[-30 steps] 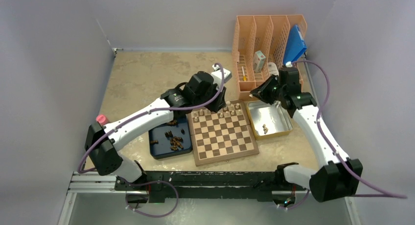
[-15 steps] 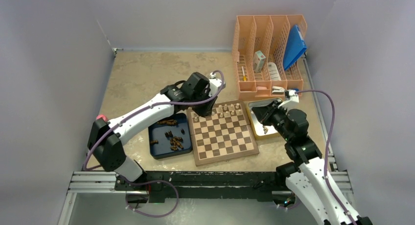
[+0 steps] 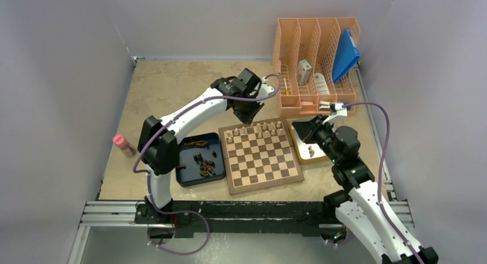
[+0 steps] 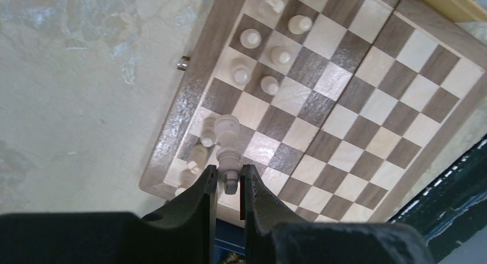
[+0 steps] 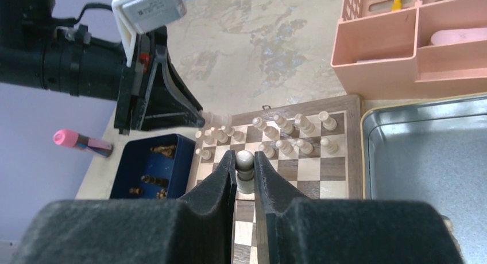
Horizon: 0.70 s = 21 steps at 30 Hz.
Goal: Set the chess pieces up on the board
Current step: Place the chess piece on the chessboard.
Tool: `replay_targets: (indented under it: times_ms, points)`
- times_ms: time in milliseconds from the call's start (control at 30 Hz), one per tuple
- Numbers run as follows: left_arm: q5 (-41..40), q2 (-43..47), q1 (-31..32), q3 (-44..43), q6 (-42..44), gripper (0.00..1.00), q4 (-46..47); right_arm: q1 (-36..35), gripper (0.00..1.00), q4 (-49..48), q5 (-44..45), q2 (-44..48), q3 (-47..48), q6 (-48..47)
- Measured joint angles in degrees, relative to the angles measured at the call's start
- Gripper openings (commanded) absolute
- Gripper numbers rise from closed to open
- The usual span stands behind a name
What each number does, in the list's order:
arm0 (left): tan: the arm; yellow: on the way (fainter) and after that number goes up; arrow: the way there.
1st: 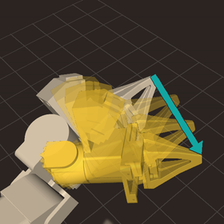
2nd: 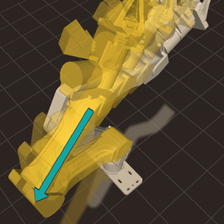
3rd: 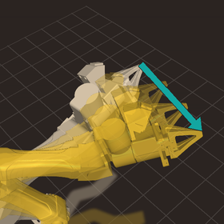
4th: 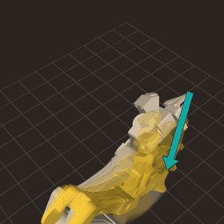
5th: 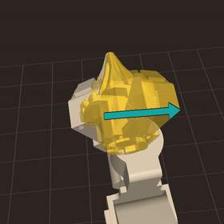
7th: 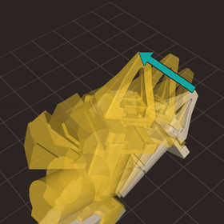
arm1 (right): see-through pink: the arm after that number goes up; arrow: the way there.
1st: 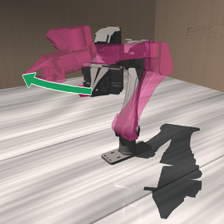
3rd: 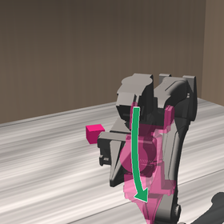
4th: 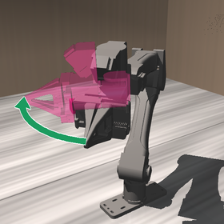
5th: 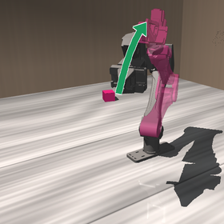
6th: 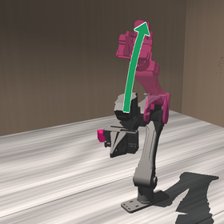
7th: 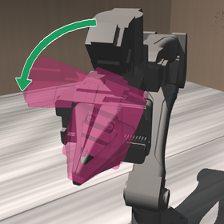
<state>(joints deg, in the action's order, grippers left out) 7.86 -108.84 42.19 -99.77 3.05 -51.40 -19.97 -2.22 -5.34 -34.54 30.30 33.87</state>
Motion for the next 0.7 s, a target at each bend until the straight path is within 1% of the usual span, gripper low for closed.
replay_targets:
  times_ms: [200,433,700]
  points:
    - [0.61,-4.74,-2.08,-4.22,5.60,0.00,-2.56,-0.26,0.00,-0.55,0.37,-0.31,-0.85,-0.50]
    - [3.13,-11.93,-2.32,-11.61,8.33,0.00,-7.45,-0.26,0.00,-0.96,0.35,0.22,-0.85,-0.52]
    - [3.08,-13.09,-2.27,-13.40,8.61,0.00,-9.90,-0.28,0.00,-1.16,0.24,2.01,-0.87,-0.52]
